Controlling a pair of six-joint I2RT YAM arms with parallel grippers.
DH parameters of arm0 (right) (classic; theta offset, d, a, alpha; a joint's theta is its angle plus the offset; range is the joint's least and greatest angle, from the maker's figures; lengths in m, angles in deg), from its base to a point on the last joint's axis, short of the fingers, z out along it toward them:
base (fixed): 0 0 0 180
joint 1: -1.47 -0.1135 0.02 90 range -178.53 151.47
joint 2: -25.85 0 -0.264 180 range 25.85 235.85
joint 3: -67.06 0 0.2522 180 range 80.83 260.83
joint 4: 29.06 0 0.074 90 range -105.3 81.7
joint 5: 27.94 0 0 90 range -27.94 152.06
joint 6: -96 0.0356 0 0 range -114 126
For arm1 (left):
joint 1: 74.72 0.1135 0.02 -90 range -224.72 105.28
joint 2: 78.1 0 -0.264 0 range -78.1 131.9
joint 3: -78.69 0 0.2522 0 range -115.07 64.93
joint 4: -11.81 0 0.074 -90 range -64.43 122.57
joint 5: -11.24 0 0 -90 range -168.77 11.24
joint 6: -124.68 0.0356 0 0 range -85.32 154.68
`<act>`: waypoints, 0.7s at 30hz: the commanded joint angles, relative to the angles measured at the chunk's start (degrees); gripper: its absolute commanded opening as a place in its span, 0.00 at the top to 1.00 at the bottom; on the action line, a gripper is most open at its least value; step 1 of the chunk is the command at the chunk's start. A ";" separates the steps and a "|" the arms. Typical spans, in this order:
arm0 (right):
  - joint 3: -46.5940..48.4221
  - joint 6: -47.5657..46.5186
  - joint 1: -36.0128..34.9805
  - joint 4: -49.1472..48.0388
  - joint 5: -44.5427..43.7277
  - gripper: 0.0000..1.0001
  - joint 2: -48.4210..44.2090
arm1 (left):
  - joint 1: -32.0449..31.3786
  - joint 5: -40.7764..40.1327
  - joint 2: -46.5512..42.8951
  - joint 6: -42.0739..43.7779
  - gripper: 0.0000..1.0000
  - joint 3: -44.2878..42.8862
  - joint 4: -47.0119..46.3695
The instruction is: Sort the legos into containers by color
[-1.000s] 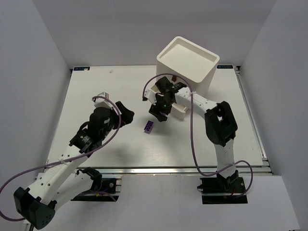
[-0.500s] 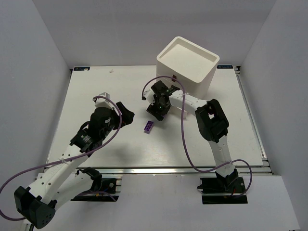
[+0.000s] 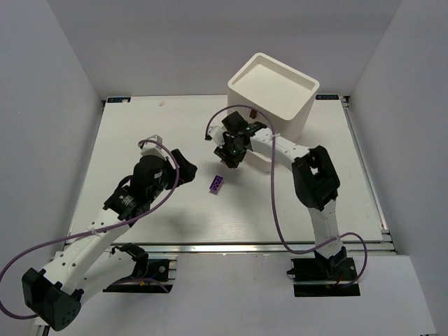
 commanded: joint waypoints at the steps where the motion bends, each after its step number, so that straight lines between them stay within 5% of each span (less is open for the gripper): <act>1: 1.17 -1.71 0.57 -2.47 -0.33 1.00 -10.43 | 0.41 2.60 0.72 1.35 0.03 0.81 -2.14; 16: -1.64 -6.81 5.41 -6.70 -20.47 1.00 -12.38 | 0.41 7.96 10.66 5.05 0.03 -0.68 -5.66; 20: -2.34 -8.39 5.76 -7.14 -20.56 0.78 -12.29 | 0.41 9.46 12.59 5.31 0.03 -0.51 -7.33; 21: -2.26 -8.57 5.76 -7.14 -20.56 0.66 -12.11 | 0.41 9.81 13.64 5.40 0.03 -0.51 -7.60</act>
